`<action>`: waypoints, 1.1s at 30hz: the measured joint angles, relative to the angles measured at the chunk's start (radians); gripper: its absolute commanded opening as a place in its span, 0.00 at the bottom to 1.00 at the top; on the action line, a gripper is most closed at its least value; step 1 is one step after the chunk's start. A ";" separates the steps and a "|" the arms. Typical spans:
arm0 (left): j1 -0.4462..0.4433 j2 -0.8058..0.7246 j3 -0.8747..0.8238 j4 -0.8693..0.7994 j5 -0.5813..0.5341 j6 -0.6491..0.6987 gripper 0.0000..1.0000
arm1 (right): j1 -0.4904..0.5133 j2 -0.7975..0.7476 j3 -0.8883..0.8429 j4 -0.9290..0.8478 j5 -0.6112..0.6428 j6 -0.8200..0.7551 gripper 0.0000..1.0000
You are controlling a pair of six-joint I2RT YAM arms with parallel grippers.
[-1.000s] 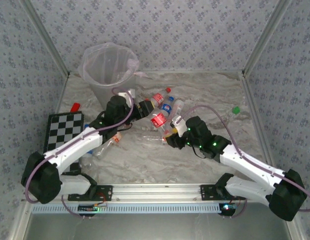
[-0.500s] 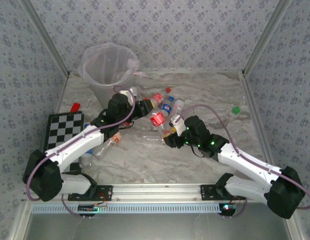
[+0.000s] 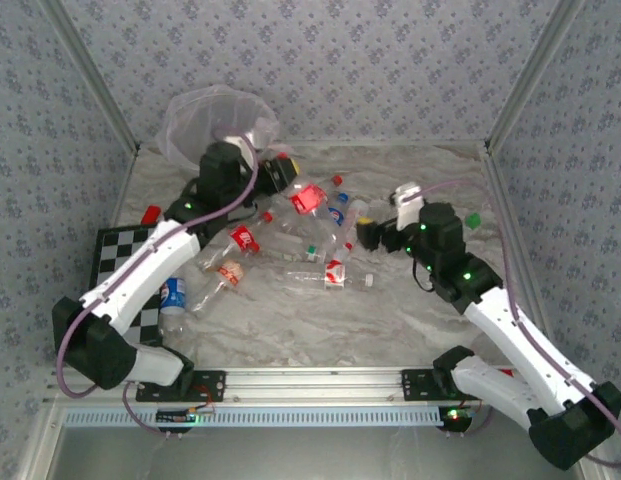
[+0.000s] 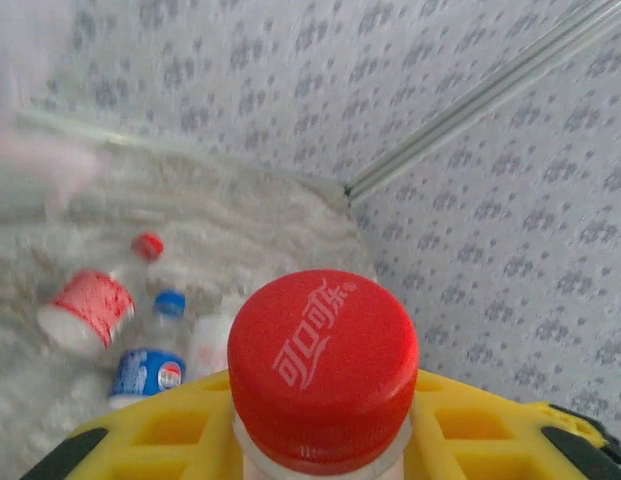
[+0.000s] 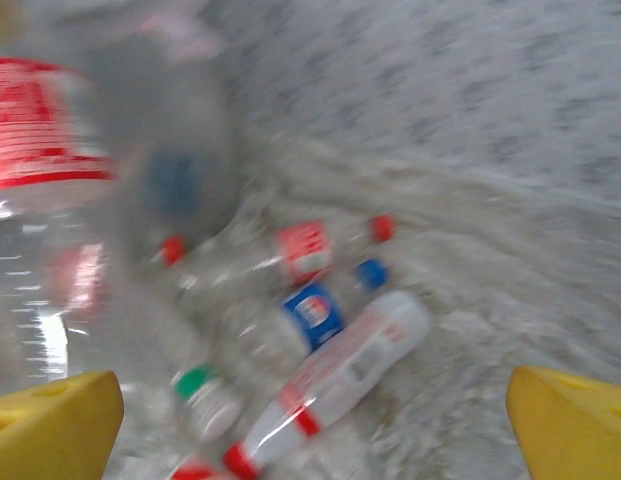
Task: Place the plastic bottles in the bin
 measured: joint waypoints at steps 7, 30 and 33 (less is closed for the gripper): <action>0.143 0.036 0.361 -0.080 0.117 0.027 0.00 | -0.052 0.060 -0.137 0.075 0.023 0.143 1.00; 0.428 0.500 1.017 -0.579 -0.313 0.542 0.00 | -0.103 0.011 -0.138 0.051 0.026 0.154 1.00; 0.378 0.521 0.927 -0.588 -0.394 0.634 0.00 | -0.103 0.011 -0.138 0.045 0.025 0.157 1.00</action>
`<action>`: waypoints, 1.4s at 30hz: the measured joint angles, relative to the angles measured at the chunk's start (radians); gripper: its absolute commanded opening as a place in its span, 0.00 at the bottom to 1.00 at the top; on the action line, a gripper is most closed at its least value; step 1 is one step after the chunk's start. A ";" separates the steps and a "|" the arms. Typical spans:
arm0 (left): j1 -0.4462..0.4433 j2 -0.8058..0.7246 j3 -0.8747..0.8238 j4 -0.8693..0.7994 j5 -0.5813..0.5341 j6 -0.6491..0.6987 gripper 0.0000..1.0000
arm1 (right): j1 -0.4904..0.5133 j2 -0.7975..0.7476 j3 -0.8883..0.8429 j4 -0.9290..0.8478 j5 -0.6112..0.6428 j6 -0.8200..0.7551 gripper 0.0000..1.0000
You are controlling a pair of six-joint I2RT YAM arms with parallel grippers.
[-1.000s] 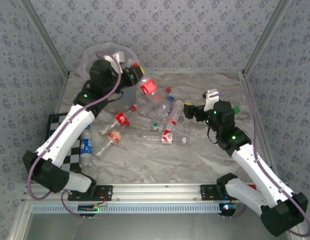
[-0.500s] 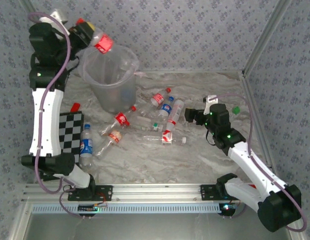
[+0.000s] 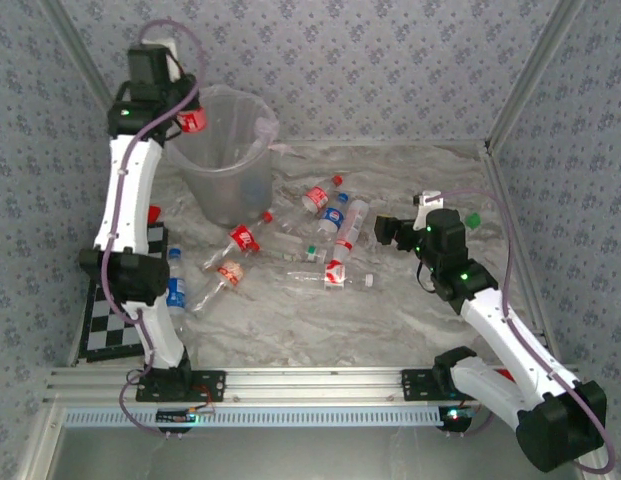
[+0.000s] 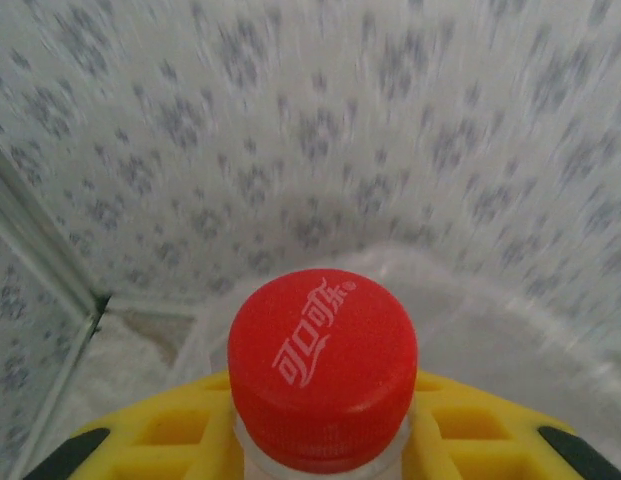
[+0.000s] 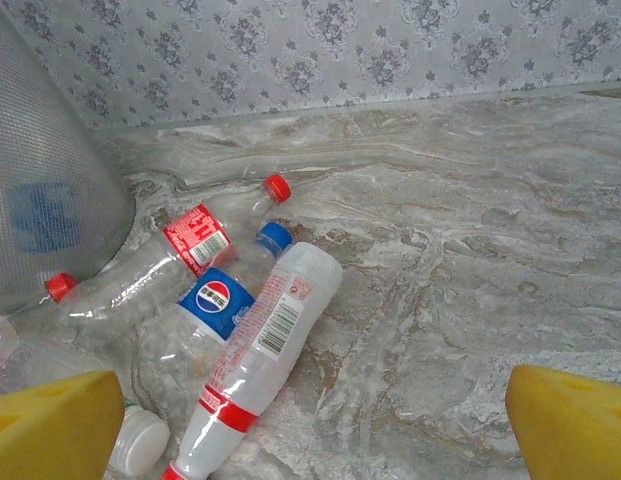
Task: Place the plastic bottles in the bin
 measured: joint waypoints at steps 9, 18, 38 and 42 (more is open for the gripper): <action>-0.082 0.048 -0.169 0.012 -0.127 0.133 0.00 | 0.000 0.001 0.000 -0.007 0.000 0.000 1.00; -0.089 0.056 -0.352 0.069 -0.157 0.113 0.00 | -0.002 0.006 0.000 -0.007 0.000 0.000 1.00; -0.064 0.057 -0.520 0.238 -0.061 -0.013 0.20 | -0.021 0.007 0.000 -0.007 -0.001 0.000 1.00; -0.068 0.064 -0.504 0.235 -0.035 -0.021 0.44 | -0.026 0.008 0.000 -0.016 -0.009 -0.001 1.00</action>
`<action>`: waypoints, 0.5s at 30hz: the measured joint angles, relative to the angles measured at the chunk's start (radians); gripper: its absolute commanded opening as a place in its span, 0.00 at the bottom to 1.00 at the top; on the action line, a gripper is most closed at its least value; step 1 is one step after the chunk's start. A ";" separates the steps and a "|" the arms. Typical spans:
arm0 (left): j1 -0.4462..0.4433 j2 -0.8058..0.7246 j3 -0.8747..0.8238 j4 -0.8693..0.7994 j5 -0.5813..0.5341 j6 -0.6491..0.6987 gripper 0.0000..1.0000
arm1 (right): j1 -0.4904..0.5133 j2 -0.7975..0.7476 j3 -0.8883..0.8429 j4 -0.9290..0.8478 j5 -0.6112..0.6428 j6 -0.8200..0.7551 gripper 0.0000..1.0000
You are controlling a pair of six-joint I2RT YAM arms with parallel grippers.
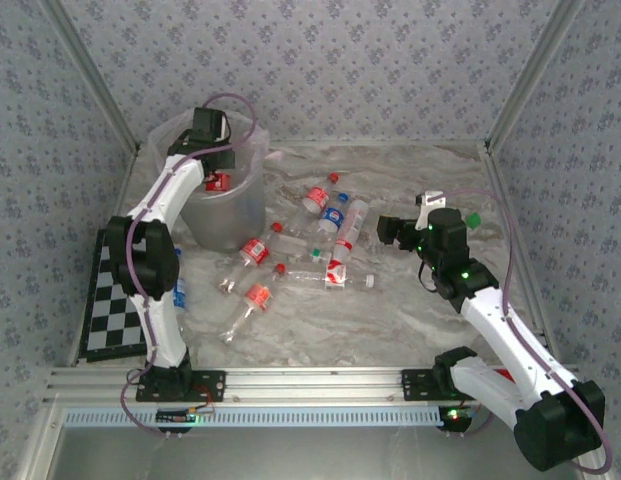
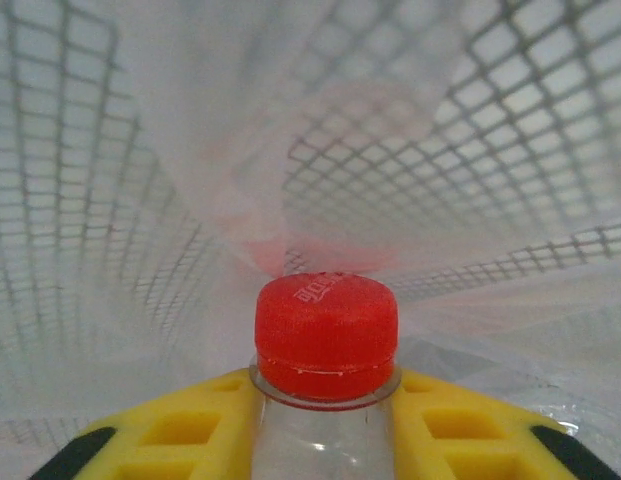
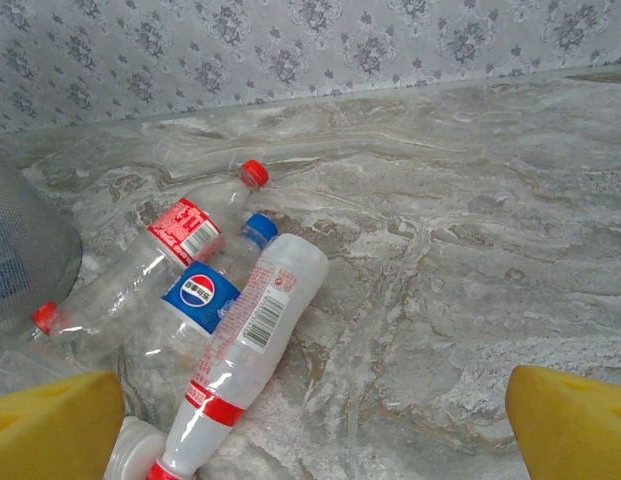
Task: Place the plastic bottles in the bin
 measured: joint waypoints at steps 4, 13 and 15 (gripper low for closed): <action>-0.008 0.000 0.015 -0.021 0.014 -0.001 0.63 | -0.005 0.016 0.000 -0.016 -0.006 -0.003 1.00; -0.019 -0.061 0.093 -0.152 0.018 0.061 0.86 | -0.006 0.087 0.029 -0.061 -0.068 -0.015 1.00; -0.019 -0.103 0.105 -0.178 0.019 0.066 0.88 | -0.006 0.103 0.047 -0.087 -0.087 -0.035 1.00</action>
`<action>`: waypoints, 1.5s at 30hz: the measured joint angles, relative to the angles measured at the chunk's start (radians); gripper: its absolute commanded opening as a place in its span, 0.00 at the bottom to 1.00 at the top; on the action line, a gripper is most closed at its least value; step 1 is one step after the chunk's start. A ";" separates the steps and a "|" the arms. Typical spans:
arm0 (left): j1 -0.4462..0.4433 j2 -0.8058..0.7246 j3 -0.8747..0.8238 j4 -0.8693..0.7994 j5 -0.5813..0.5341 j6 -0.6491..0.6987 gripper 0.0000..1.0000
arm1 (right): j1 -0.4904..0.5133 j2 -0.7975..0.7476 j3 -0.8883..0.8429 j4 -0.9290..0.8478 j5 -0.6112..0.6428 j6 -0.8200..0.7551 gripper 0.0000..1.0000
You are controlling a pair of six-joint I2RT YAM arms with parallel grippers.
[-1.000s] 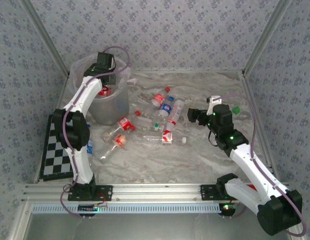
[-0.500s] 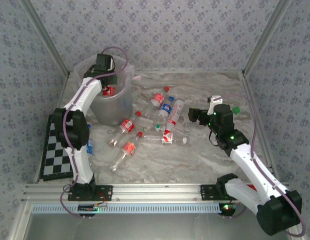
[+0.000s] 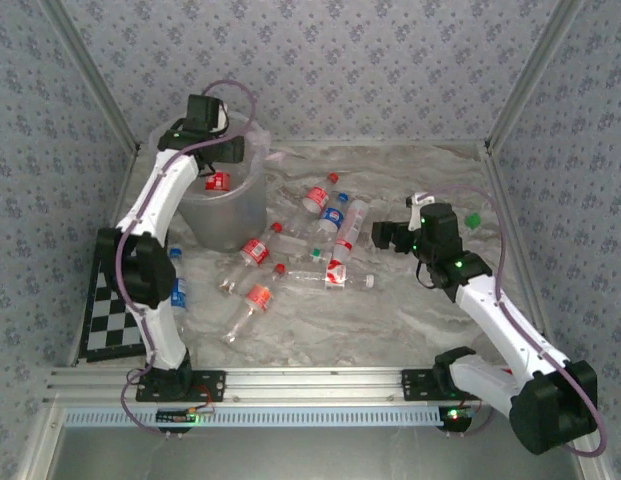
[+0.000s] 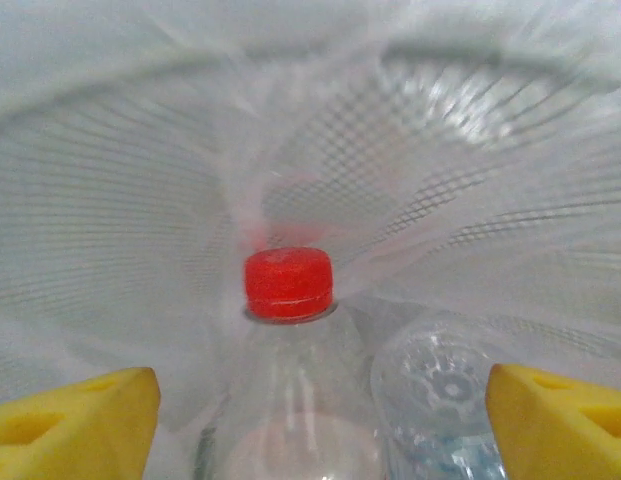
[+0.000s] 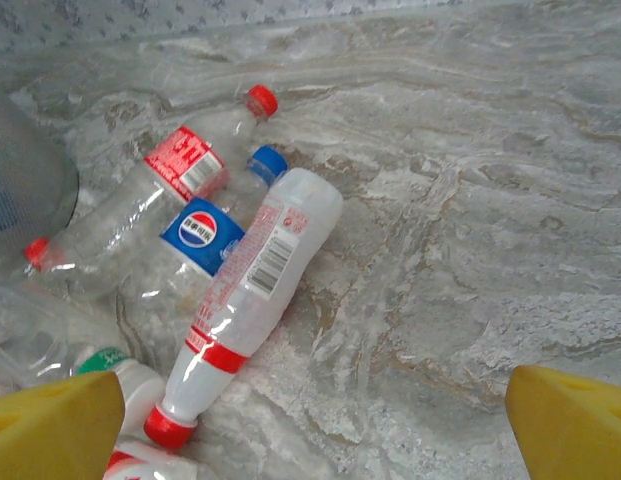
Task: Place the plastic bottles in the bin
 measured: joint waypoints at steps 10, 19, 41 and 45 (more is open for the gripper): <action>-0.073 -0.355 -0.060 -0.068 0.049 -0.014 0.91 | 0.078 0.145 0.211 -0.344 -0.209 -0.343 0.96; -0.208 -0.763 -0.608 -0.019 0.273 -0.214 0.89 | 0.303 0.435 0.339 -0.542 -0.097 -0.632 0.86; -0.209 -0.939 -0.991 0.150 0.358 -0.441 0.88 | 0.380 0.677 0.397 -0.578 -0.011 -0.705 0.49; -0.209 -0.938 -0.991 0.162 0.358 -0.442 0.88 | 0.374 0.550 0.397 -0.613 -0.009 -0.657 0.43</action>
